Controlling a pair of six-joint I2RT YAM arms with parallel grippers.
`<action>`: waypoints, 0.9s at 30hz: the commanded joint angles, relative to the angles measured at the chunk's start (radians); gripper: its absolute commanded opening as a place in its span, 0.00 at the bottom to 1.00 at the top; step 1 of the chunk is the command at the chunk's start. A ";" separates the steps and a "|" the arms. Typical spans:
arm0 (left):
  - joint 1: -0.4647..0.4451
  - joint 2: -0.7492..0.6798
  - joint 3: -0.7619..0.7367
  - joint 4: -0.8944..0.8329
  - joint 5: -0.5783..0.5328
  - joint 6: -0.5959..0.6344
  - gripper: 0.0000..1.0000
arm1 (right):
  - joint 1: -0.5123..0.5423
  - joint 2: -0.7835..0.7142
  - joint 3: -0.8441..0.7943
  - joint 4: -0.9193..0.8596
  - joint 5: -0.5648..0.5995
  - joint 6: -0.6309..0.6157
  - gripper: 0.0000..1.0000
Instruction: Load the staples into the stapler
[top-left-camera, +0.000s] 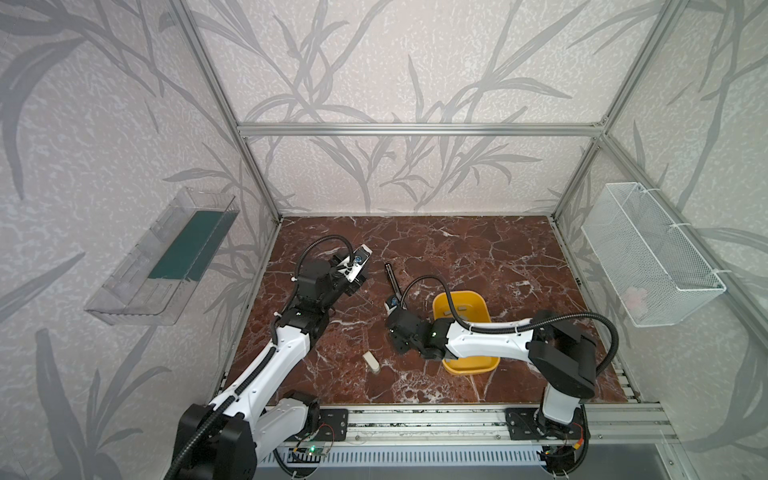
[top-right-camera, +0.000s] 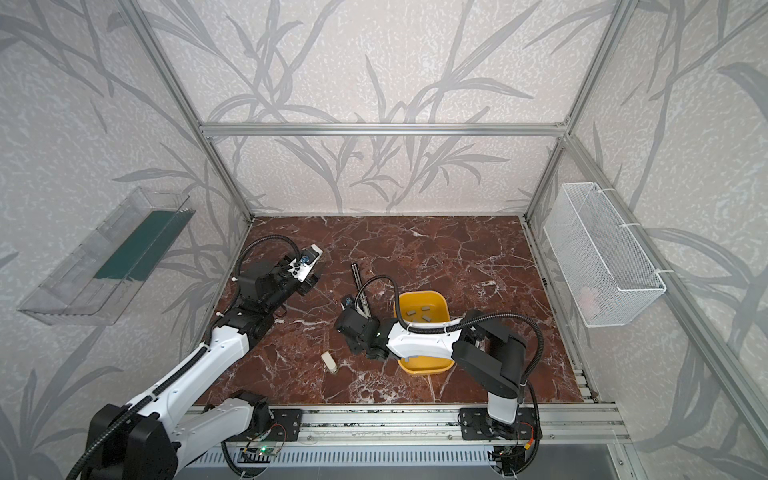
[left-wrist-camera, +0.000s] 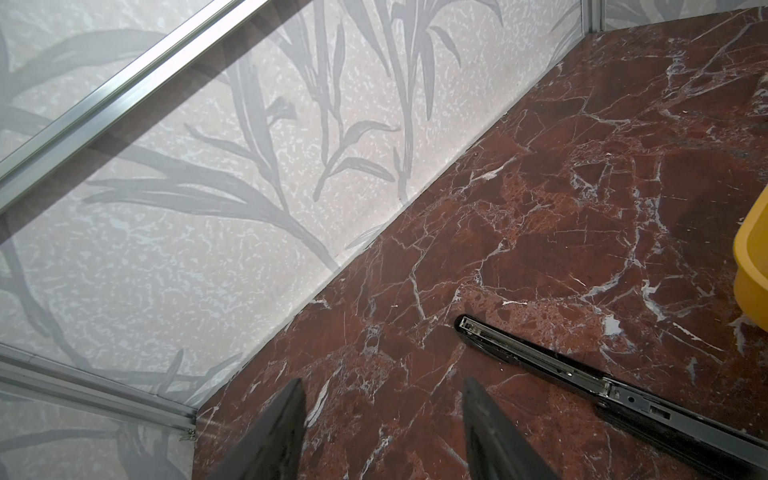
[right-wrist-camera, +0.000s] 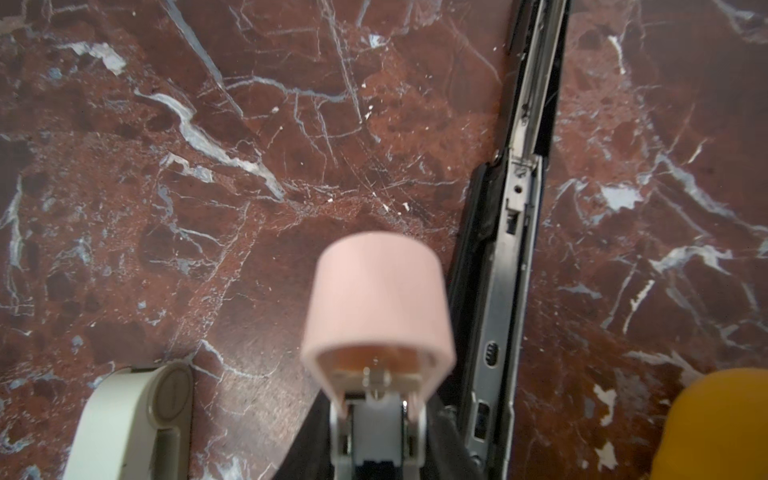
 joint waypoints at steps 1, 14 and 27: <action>0.005 -0.004 0.011 0.005 0.033 -0.007 0.60 | 0.002 0.029 0.040 -0.044 -0.039 0.037 0.00; 0.004 -0.008 0.019 -0.020 0.080 0.005 0.60 | -0.002 0.157 0.181 -0.291 0.112 0.104 0.00; 0.004 0.000 0.032 -0.030 0.118 0.006 0.60 | -0.019 0.144 0.099 -0.092 -0.107 0.034 0.06</action>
